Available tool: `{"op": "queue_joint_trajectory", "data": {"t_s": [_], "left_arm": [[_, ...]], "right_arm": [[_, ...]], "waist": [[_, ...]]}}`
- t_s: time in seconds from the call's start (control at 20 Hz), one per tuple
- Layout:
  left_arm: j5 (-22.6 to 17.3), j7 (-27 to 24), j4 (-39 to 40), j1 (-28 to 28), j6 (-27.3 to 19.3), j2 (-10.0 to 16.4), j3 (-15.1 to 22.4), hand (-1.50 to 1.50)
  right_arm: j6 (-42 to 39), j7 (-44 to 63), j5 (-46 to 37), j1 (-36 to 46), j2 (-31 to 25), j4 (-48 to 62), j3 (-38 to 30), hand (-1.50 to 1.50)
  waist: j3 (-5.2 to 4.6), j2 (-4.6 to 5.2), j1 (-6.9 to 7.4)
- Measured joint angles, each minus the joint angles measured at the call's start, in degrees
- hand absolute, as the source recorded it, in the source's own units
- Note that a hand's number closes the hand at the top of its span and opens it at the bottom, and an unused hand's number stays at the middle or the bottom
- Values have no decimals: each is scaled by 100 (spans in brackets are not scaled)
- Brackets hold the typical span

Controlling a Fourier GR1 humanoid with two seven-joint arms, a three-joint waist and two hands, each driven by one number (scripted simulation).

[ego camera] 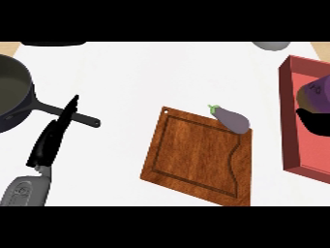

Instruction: Pick the can from the cutting board and place it in the cardboard box

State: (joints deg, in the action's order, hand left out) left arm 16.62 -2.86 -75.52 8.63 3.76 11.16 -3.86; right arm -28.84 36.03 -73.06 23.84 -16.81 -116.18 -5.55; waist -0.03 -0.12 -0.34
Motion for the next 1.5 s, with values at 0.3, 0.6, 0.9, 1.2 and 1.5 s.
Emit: {"op": "queue_joint_trajectory", "data": {"t_s": [0.3, 0.6, 0.9, 1.2, 1.5], "left_arm": [[-19, 201, -305, -61, 81, 0, 21, 0], [45, 69, -155, -52, 56, -54, 49, 0], [64, -60, -147, -140, 30, -80, 61, 0], [84, -28, -126, -65, 31, -86, 60, 0], [36, -44, -112, -97, 79, -50, 10, 0]], "right_arm": [[257, -572, 429, -261, -557, 580, -1022, 150], [641, -1092, 606, -315, -993, 1722, -1556, 150], [344, -1344, 1212, -209, -982, 3052, -2039, -150], [931, -2369, 1809, -35, -1010, 4018, -2350, -150], [1834, -3155, 2793, 271, -525, 4243, -3017, -150]], "waist": [[2, 7, 24], [3, 19, 42], [5, 28, 76], [9, 30, 83], [14, 23, 74]]}}
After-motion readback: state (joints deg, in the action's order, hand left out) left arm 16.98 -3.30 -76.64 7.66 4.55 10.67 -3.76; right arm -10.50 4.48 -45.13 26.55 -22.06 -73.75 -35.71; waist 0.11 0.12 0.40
